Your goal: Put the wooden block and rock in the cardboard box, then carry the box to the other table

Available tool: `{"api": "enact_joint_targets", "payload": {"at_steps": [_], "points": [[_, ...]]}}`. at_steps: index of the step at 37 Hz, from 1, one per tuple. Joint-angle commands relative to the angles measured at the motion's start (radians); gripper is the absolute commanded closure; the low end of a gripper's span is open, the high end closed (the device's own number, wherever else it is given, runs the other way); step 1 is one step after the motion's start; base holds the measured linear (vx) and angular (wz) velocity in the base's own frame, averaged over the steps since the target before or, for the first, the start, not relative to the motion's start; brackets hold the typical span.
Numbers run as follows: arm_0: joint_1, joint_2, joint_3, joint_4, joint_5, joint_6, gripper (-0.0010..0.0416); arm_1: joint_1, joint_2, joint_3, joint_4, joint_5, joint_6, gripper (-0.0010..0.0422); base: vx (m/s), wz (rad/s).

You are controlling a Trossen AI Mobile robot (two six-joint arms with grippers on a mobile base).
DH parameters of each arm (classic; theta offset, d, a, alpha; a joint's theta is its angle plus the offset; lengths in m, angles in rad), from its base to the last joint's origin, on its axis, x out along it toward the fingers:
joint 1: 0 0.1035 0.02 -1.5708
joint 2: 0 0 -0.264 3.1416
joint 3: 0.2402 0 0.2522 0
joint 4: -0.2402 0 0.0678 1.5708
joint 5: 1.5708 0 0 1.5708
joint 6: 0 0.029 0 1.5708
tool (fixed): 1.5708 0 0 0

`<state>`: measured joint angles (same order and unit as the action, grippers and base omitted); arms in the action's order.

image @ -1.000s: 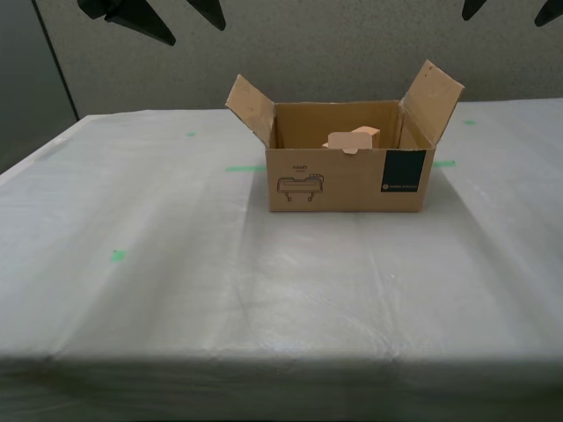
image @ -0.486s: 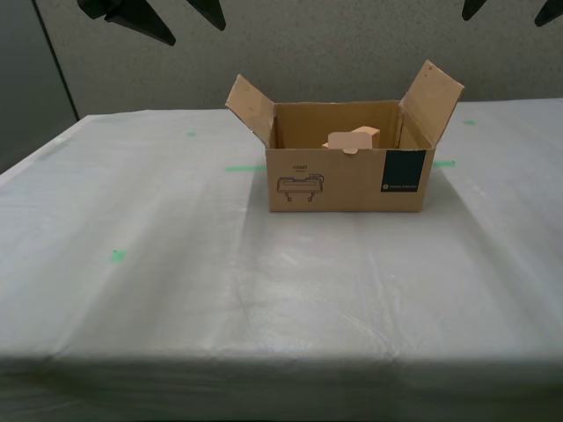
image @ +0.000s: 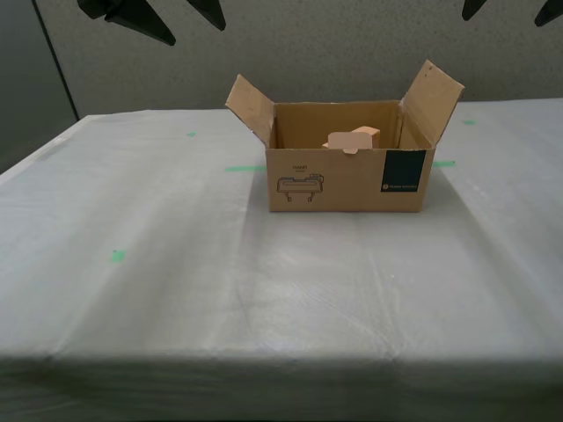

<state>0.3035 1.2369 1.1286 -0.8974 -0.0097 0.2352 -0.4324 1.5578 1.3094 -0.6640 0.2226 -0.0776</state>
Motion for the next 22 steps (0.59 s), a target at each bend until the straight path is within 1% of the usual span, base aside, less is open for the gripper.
{"api": "enact_joint_targets", "payload": {"at_steps": [1, 22], "points": [[0.000, 0.000, 0.000, 0.000, 0.000, 0.003, 0.0007, 0.000, 0.000, 0.001, 0.001, 0.000, -0.001, 0.0016, 0.000, 0.000], [0.000, 0.000, 0.000, 0.000, 0.000, 0.003, 0.0007, 0.000, 0.000, 0.001, 0.001, 0.000, -0.001, 0.0016, 0.000, 0.000]]}}
